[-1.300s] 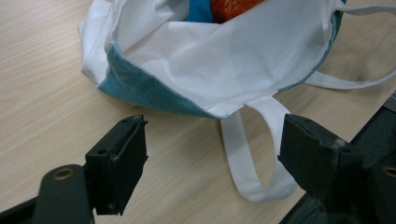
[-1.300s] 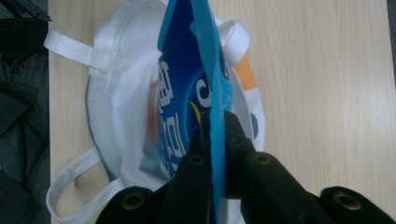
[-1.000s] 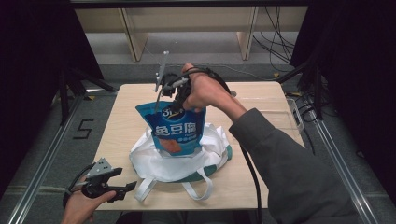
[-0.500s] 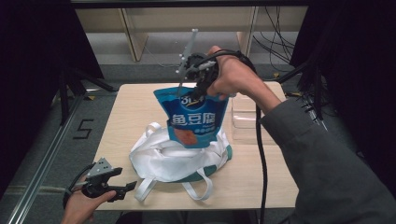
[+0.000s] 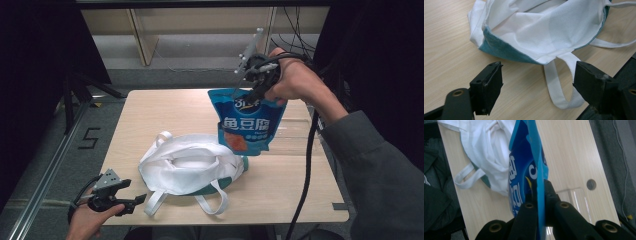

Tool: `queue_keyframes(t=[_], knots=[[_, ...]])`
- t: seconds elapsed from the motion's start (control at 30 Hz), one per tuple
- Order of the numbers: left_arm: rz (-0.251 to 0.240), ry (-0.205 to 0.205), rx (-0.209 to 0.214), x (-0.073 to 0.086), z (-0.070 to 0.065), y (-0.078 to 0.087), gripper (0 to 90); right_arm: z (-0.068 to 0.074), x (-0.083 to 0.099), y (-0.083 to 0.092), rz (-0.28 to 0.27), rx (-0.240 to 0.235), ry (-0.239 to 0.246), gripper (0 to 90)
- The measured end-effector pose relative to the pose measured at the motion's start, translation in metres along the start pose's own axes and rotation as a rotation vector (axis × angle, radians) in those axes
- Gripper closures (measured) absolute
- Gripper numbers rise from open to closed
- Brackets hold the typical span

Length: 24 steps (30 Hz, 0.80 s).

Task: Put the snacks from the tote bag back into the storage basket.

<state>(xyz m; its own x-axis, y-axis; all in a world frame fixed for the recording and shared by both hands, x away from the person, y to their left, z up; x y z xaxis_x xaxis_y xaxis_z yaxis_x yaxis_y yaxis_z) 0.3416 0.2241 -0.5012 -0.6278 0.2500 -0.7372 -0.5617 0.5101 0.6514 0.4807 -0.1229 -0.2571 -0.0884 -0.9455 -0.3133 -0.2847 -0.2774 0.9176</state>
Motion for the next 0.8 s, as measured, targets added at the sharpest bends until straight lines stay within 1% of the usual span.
queue_keyframes(t=[0.03,0.07,0.13,0.17,0.2,0.23,0.27,0.3,0.4,0.47,0.53,0.6,0.63,0.73,0.77,0.8], knots=[[-0.001,-0.001,0.002,0.000,0.000,0.000,22.3,0.000,0.006,0.002,0.007,0.002,-0.031,90.0],[-0.001,-0.004,0.003,0.000,0.000,0.000,22.3,-0.002,0.010,0.003,0.008,0.003,-0.022,90.0],[-0.003,-0.004,0.002,0.000,0.000,0.000,22.3,-0.005,0.017,0.006,0.007,0.009,-0.032,90.0],[-0.008,0.000,0.016,-0.001,0.000,-0.001,22.4,-0.007,0.020,0.008,0.005,0.008,-0.042,90.0],[-0.005,-0.001,0.013,-0.001,0.000,-0.001,22.3,-0.009,0.024,0.009,0.003,0.010,-0.040,90.0],[0.002,-0.003,0.001,0.000,0.000,0.000,22.4,-0.010,0.027,0.010,0.001,0.007,-0.055,90.0],[-0.009,-0.002,0.015,-0.001,0.000,-0.001,22.4,-0.013,0.030,0.011,-0.001,0.010,-0.049,90.0],[-0.002,-0.002,0.012,0.000,0.000,0.000,22.4,-0.013,0.034,0.013,0.001,0.007,-0.070,90.0],[-0.003,-0.003,0.013,0.000,0.001,0.000,22.3,-0.018,0.042,0.016,-0.002,0.020,-0.069,90.0],[0.003,-0.002,0.010,0.000,0.001,0.000,22.3,-0.021,0.047,0.018,-0.004,0.023,-0.086,90.0],[0.023,-0.028,0.008,0.001,0.002,0.001,22.4,-0.026,0.054,0.021,-0.002,0.029,-0.099,90.0],[0.022,-0.026,0.008,0.001,0.002,0.001,22.3,-0.029,0.058,0.024,0.005,0.035,-0.109,90.0],[0.023,-0.025,0.007,0.001,0.002,0.001,22.4,-0.030,0.061,0.026,0.009,0.036,-0.138,90.0],[0.021,-0.024,0.007,0.001,0.002,0.001,22.4,-0.037,0.068,0.029,0.002,0.038,-0.129,90.0],[0.021,-0.023,0.007,0.001,0.002,0.001,22.3,-0.040,0.072,0.029,0.002,0.040,-0.146,90.0],[0.022,-0.024,0.008,0.001,0.002,0.001,22.4,-0.043,0.075,0.029,0.003,0.045,-0.150,90.0]])
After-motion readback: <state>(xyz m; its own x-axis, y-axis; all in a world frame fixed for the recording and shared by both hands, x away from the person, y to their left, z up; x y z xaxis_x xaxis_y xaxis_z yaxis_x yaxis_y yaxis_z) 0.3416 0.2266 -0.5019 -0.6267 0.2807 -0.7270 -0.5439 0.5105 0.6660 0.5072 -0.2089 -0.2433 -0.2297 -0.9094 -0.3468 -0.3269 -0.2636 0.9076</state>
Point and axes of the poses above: each handheld gripper's, and its own axes: y roughly backward along the jaws, x roughly out of its underside, z roughly to its left, the point moved 8 cm from there along -y, roughly forward along the jaws, and after that the axes turned 8 degrees about y, right-handed, at the moved point
